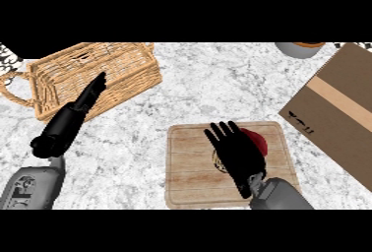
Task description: Pick the cupcake from the cutting board and place it in the cardboard box
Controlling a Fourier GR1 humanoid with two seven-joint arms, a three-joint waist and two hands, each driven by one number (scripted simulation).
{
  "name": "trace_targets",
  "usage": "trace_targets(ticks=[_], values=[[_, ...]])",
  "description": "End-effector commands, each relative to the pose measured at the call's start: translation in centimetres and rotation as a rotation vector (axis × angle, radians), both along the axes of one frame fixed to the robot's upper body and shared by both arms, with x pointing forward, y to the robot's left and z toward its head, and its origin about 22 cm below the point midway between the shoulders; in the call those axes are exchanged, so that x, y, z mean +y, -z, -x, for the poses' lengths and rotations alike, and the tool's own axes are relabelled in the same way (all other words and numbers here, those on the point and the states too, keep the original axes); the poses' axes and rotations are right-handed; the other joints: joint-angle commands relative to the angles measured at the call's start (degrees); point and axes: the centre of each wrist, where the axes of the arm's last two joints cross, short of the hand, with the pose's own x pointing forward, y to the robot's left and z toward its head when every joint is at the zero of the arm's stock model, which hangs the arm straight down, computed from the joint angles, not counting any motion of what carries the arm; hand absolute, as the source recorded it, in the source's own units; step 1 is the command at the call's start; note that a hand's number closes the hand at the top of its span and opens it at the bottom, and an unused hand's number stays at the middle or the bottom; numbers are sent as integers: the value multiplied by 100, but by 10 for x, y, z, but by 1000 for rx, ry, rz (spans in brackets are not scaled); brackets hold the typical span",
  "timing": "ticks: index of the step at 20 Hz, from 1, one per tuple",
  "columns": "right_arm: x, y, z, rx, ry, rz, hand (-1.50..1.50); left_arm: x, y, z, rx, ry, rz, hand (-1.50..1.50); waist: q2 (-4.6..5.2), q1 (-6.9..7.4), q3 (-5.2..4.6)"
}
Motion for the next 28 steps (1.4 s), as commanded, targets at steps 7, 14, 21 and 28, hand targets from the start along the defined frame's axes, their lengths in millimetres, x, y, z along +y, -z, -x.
trace_targets(ticks=[7,14,21,28], values=[[-3,35,-23,24,-135,-10,150,-7,-8,17,-2,5,8,0,2,67,2],[3,38,-22,-148,-211,-69,150,5,-11,6,-14,23,2,0,1,23,1],[-19,7,-9,-233,-198,-206,150,9,-28,2,-3,-4,-1,0,-14,-27,1],[-42,-5,-33,-277,-77,-410,150,1,-7,16,-6,4,3,0,-6,3,1]])
